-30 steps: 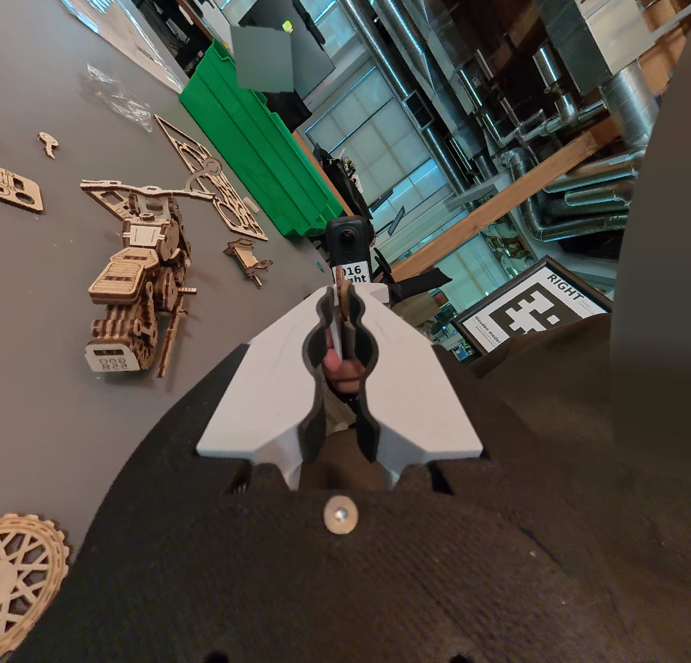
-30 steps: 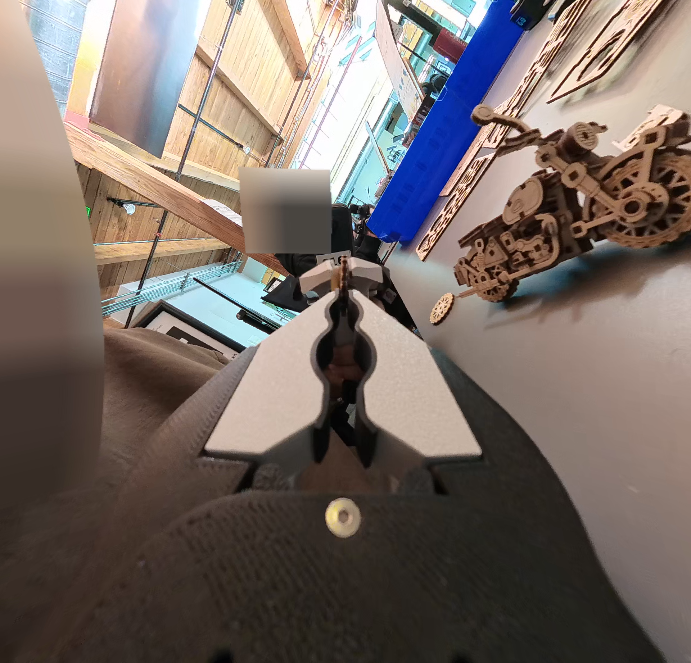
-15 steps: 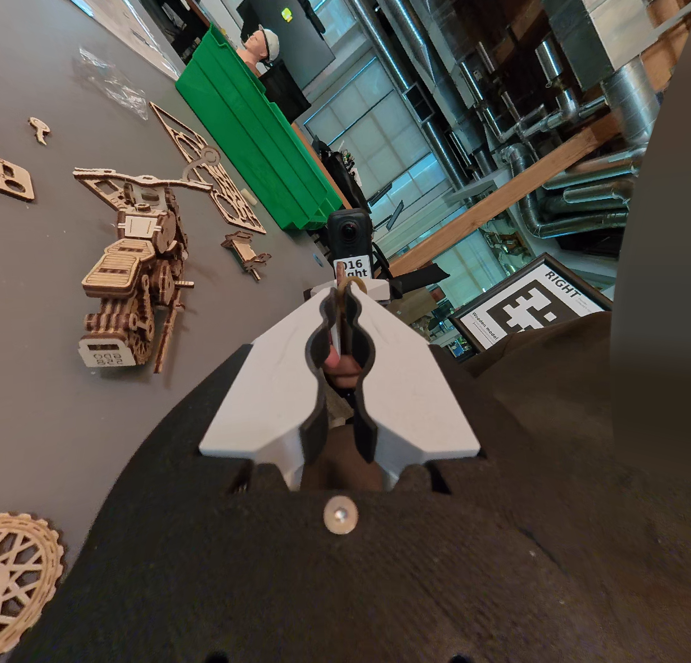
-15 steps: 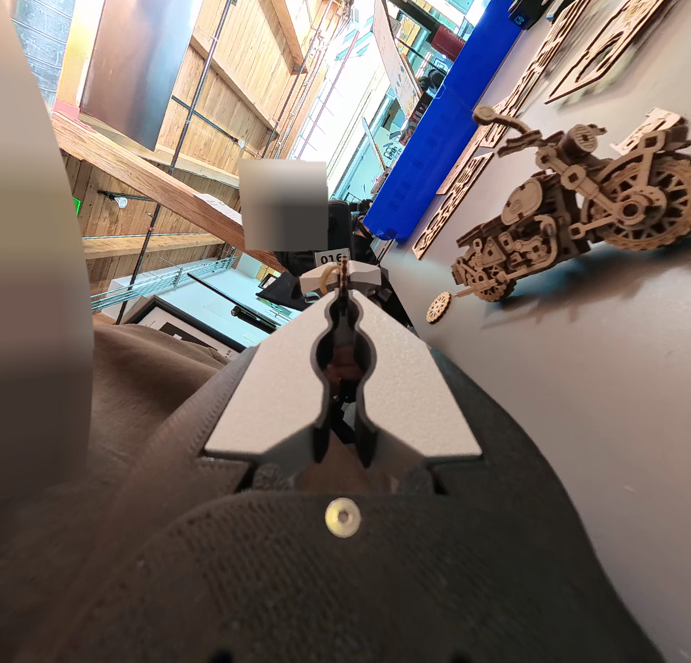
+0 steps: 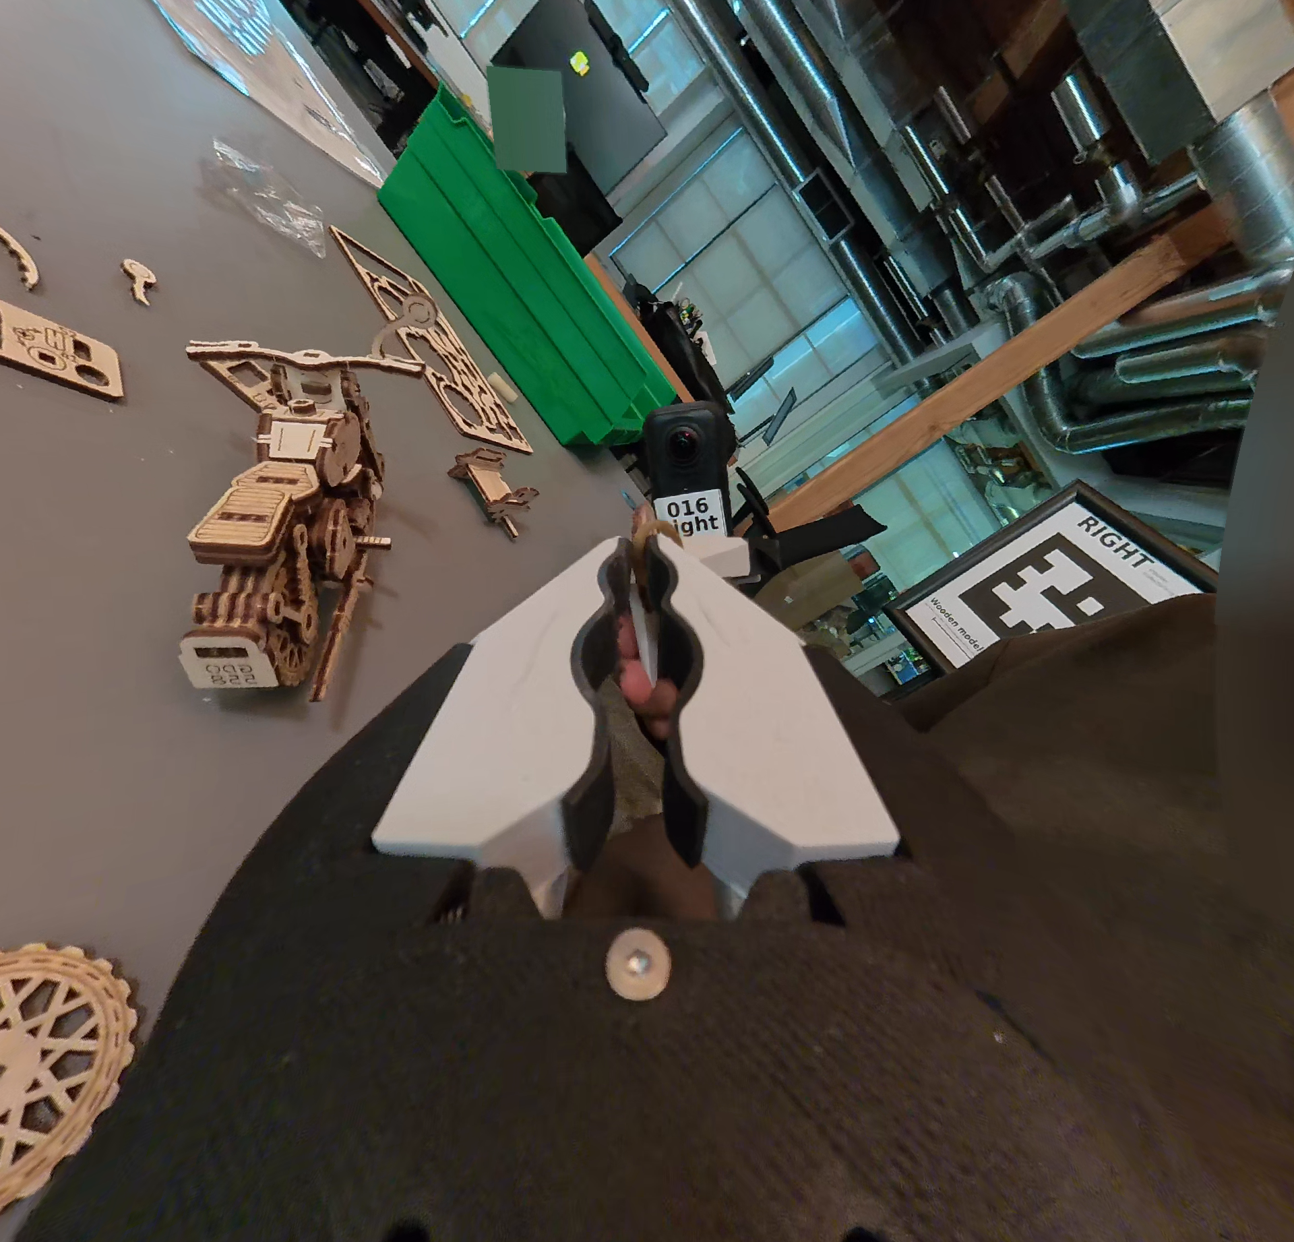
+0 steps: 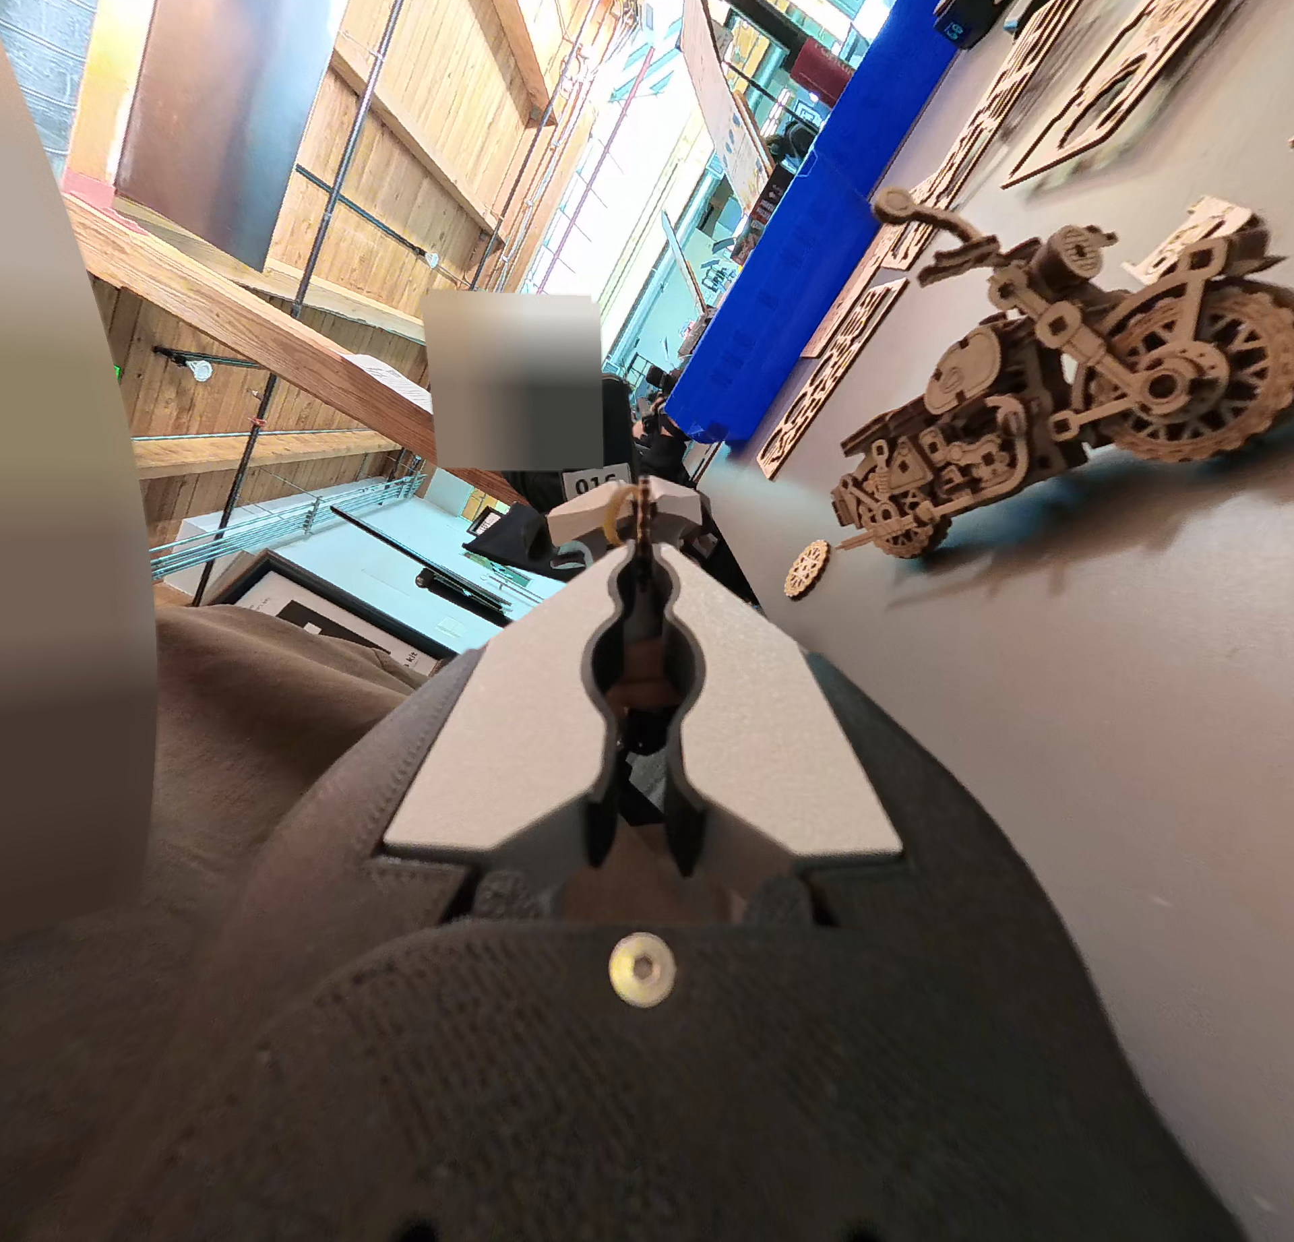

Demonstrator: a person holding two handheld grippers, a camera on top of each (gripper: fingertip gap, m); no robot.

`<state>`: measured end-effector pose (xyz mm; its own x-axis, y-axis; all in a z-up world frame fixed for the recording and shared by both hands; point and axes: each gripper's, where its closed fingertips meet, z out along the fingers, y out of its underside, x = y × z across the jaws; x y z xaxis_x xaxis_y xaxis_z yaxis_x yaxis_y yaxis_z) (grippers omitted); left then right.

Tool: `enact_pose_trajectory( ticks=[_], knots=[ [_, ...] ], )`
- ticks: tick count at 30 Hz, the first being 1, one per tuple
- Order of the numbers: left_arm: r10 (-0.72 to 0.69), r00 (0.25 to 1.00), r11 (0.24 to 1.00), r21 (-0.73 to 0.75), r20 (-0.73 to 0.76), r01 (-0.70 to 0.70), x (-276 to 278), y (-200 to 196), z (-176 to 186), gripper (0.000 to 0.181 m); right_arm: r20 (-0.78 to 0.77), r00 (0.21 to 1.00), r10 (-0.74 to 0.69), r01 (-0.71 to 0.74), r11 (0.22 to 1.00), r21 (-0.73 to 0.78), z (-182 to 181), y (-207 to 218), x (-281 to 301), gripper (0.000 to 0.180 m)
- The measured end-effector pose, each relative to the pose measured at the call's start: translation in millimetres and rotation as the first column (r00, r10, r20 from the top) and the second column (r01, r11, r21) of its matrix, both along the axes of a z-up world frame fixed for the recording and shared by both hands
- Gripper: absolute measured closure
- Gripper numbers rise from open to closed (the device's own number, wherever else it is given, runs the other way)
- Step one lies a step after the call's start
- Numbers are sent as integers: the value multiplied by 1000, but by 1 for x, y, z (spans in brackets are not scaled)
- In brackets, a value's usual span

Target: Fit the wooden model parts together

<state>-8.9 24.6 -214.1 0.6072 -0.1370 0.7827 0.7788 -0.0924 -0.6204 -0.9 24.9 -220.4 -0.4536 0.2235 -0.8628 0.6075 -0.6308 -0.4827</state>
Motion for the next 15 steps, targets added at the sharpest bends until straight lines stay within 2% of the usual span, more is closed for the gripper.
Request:
enact_pose_trajectory(
  ticks=[1, 6, 15],
  knots=[
    [5, 1000, 1000, -4, -8, -5, 0, 0, 0, 178, 1, 1000, 3, -3, 1000, 6, -1, -1, 0, 178],
    [10, 999, 999, -30, -51, -12, 2, 1, -3, 175, 0, 1000, 6, -6, 1000, 25, -2, -2, 0, 179],
    [-17, 999, 1000, -16, -32, 16, 3, 0, -1, 171, 5, 1000, 1, -1, 1000, 0, -1, 1, 0, 178]
  ],
)
